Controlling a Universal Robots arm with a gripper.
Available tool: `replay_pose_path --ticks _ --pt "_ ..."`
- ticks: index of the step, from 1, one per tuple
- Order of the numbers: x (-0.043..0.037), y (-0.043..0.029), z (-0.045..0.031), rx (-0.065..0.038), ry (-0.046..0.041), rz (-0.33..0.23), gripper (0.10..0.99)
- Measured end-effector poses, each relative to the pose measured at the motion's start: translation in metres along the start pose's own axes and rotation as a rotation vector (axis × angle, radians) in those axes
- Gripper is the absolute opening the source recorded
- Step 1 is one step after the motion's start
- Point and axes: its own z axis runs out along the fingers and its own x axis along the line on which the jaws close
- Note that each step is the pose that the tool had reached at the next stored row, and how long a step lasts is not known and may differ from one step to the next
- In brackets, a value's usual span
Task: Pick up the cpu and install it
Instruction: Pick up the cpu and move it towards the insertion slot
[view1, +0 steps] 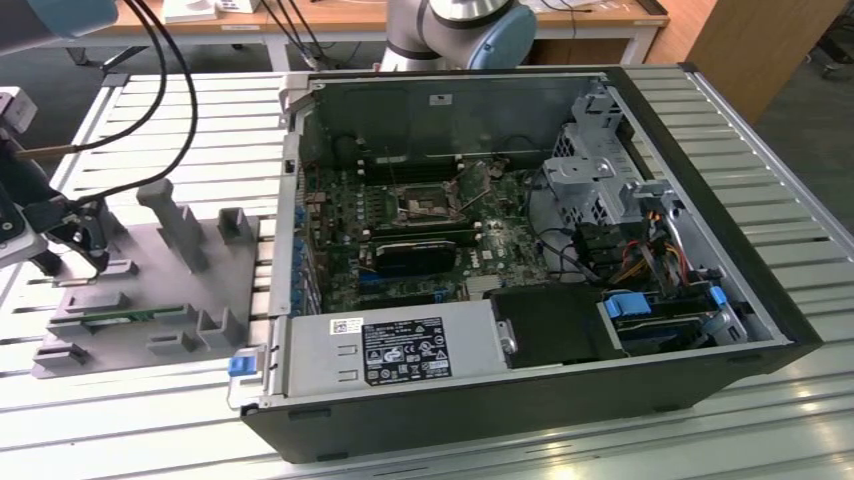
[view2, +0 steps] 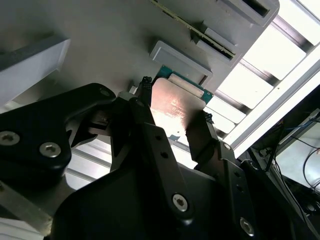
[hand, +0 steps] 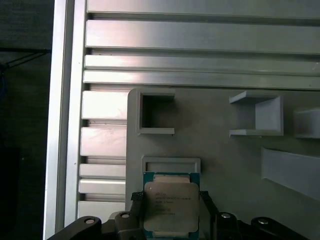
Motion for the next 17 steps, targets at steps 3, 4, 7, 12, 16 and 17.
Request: replay_pose_path --ticks 3,4,7,12,16,17 --pt "0.0 0.0002 -0.0018 0.0 0.0 0.0 0.529" --pt "0.0 0.0002 -0.0019 0.0 0.0 0.0 0.529" --pt "0.0001 0.0002 -0.0034 0.0 0.0004 0.0 0.529" --pt "0.0 0.0004 -0.0075 0.0 0.0 0.0 0.529" --pt "0.0 0.0006 -0.0101 0.0 0.0 0.0 0.529" --pt "0.0 0.0006 -0.0106 0.0 -0.0001 0.0 0.529"
